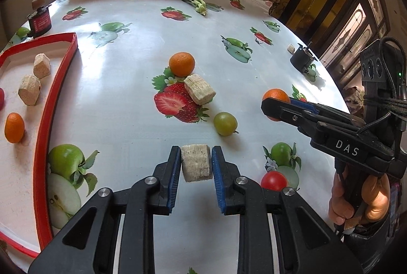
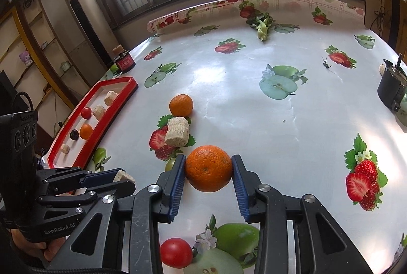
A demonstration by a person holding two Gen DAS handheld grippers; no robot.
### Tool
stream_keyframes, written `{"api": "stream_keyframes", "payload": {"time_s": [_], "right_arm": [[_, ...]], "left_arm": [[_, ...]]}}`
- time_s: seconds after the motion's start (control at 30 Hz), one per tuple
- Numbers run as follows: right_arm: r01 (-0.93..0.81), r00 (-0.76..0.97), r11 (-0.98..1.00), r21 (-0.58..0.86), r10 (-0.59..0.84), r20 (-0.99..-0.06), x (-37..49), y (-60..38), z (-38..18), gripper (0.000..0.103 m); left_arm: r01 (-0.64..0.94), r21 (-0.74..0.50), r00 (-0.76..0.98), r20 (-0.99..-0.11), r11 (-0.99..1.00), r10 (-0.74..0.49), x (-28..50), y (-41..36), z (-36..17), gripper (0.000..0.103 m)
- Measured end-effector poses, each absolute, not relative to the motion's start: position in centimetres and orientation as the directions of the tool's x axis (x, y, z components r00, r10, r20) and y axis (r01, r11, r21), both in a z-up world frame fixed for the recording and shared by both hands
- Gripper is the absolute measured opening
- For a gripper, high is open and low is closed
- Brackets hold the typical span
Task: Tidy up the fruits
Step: 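Carry the orange and block into the tray and open both grippers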
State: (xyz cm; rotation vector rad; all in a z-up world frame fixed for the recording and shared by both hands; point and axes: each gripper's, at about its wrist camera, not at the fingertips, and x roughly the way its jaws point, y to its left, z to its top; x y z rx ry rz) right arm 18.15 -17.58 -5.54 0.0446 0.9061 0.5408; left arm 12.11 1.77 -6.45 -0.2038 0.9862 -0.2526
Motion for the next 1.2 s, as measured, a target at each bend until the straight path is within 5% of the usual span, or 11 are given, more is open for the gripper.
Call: {"api": "stream_keyframes", "payload": {"time_s": [1.2], "right_arm": [[-0.579,0.428,0.785,0.221,0.524,-0.737,14.4,-8.2,-4.1,0.037]], "left_arm": [[-0.094,-0.264,0.631,-0.762,0.960,-0.148,6.6,13.3,-4.6,0.022]]}}
